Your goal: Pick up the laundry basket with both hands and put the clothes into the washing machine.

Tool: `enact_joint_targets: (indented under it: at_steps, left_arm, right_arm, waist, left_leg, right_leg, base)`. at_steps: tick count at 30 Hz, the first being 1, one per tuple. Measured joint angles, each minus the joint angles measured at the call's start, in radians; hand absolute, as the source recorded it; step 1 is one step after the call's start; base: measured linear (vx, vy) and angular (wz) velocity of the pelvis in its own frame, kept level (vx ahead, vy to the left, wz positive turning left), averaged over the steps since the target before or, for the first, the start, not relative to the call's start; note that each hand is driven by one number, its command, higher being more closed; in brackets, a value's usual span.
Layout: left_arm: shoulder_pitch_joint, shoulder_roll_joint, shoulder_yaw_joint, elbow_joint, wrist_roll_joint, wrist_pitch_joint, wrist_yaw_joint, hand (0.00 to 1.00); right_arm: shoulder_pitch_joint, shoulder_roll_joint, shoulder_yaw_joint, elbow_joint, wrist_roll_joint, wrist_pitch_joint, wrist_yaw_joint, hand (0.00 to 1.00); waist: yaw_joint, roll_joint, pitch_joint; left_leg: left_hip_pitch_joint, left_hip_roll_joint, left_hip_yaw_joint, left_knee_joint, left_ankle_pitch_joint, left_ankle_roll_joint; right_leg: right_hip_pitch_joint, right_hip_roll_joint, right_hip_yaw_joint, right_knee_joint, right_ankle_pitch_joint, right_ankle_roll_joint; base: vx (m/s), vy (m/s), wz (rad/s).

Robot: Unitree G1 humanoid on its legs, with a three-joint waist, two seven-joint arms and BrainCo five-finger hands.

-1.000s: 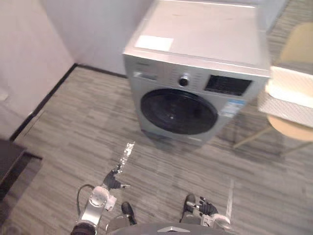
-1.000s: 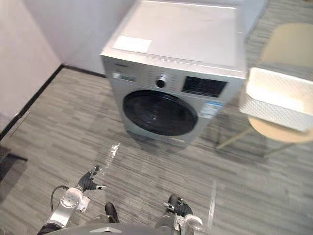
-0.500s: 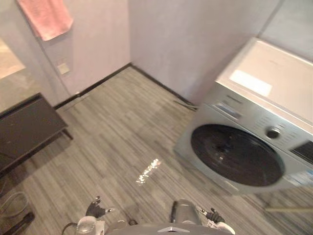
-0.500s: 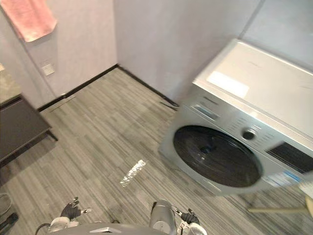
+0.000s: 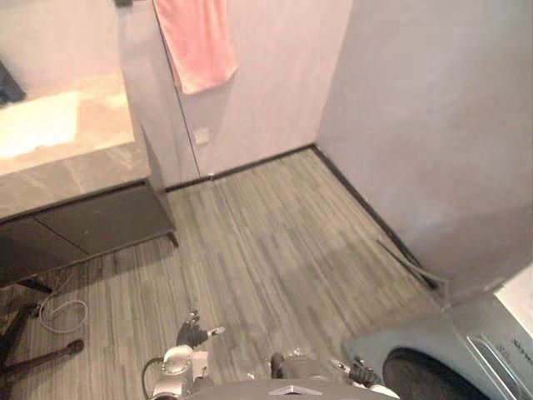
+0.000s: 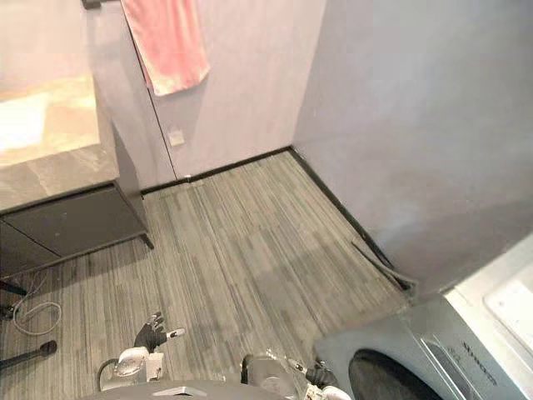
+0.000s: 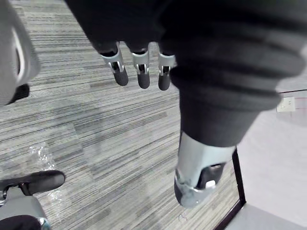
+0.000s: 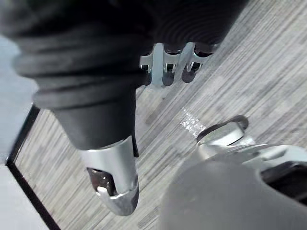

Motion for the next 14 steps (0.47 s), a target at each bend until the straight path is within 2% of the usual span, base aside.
enact_joint_targets:
  at_steps: [1, 2, 3, 4, 5, 7, 9, 11, 12, 14]
  left_arm:
    - [-0.001, 0.003, -0.009, 0.000, 0.000, 0.000, 0.000, 0.00]
    - [0.001, 0.010, -0.026, 0.000, 0.000, 0.000, 0.000, 0.00]
    - [-0.007, 0.017, -0.049, 0.000, 0.000, -0.003, -0.001, 0.00]
    - [-0.020, 0.025, -0.075, 0.000, 0.000, -0.007, -0.002, 0.00]
    - [-0.031, 0.030, -0.086, 0.000, 0.000, -0.008, -0.002, 0.00]
    - [-0.037, 0.057, -0.147, -0.001, 0.001, -0.019, -0.002, 0.00]
    - [-0.038, 0.078, -0.173, 0.000, 0.010, -0.025, 0.007, 0.00]
    - [-0.010, 0.097, -0.184, 0.002, 0.023, -0.028, 0.009, 0.00]
    - [-0.003, 0.104, -0.184, 0.014, 0.026, -0.029, 0.008, 0.00]
    - [-0.004, 0.116, -0.184, 0.040, 0.030, -0.031, 0.006, 0.00]
  right_arm:
    - [0.000, 0.000, -0.017, 0.013, 0.000, 0.004, -0.002, 0.00]
    - [0.006, 0.004, -0.038, 0.027, 0.000, 0.003, -0.007, 0.00]
    - [0.007, 0.011, -0.054, 0.043, 0.001, 0.004, -0.008, 0.00]
    - [0.009, 0.011, -0.064, 0.059, 0.002, 0.003, -0.009, 0.00]
    - [0.010, 0.010, -0.074, 0.067, 0.002, 0.003, -0.010, 0.00]
    - [-0.010, 0.008, -0.074, 0.069, 0.004, -0.004, -0.020, 0.00]
    - [-0.022, 0.007, -0.075, 0.074, 0.008, -0.008, -0.025, 0.00]
    - [-0.021, 0.019, -0.074, 0.074, 0.023, -0.023, -0.032, 0.00]
    - [-0.018, 0.026, -0.069, 0.071, 0.024, -0.029, -0.041, 0.00]
    - [-0.011, 0.028, -0.053, 0.067, 0.030, -0.030, -0.049, 0.00]
  waist:
    - [0.001, -0.002, -0.002]
    - [-0.010, -0.004, -0.004]
    - [-0.019, -0.006, -0.006]
    - [-0.019, -0.003, -0.008]
    - [-0.020, 0.001, -0.011]
    - [-0.016, 0.013, -0.019]
    - [-0.013, 0.012, -0.020]
    - [-0.015, -0.002, -0.028]
    - [-0.015, 0.002, -0.028]
    - [-0.015, -0.004, -0.047]
  left_leg:
    - [0.018, 0.001, 0.027, -0.023, 0.002, -0.005]
    - [0.041, -0.010, 0.058, -0.072, -0.002, -0.012]
    - [0.061, -0.029, 0.092, -0.141, -0.023, -0.044]
    - [0.077, -0.062, 0.108, -0.242, -0.047, -0.081]
    - [0.082, -0.082, 0.104, -0.300, -0.051, -0.088]
    - [0.121, -0.165, 0.071, -0.551, -0.037, -0.109]
    - [0.137, -0.187, 0.034, -0.668, -0.024, -0.102]
    - [0.129, -0.200, 0.020, -0.710, 0.005, -0.090]
    - [0.127, -0.211, 0.020, -0.735, 0.015, -0.084]
    - [0.122, -0.227, 0.019, -0.759, 0.021, -0.081]
  right_leg:
    - [0.015, -0.010, -0.009, -0.010, -0.002, 0.001]
    - [0.039, -0.029, -0.036, -0.030, -0.001, 0.003]
    - [0.054, -0.050, -0.081, -0.047, 0.001, 0.005]
    - [0.054, -0.064, -0.116, -0.062, 0.003, 0.009]
    - [0.049, -0.070, -0.134, -0.069, 0.006, 0.013]
    - [0.038, -0.074, -0.161, -0.119, 0.020, 0.034]
    - [0.039, -0.061, -0.179, -0.168, 0.041, 0.052]
    - [0.063, -0.060, -0.185, -0.250, 0.093, 0.059]
    - [0.073, -0.060, -0.185, -0.288, 0.112, 0.065]
    - [0.072, -0.066, -0.184, -0.314, 0.128, 0.076]
  base:
    - [0.13, -0.002, 0.75]
    - [0.08, 0.014, 1.08]
    - [0.06, 0.025, 1.49]
    - [0.02, 0.052, 1.35]
    - [-0.04, 0.075, 1.17]
    - [-0.09, 0.092, 0.99]
    - [-0.10, 0.086, 0.63]
    - [-0.13, 0.047, 0.28]
    - [-0.14, 0.035, 0.12]
    - [-0.10, 0.024, 0.03]
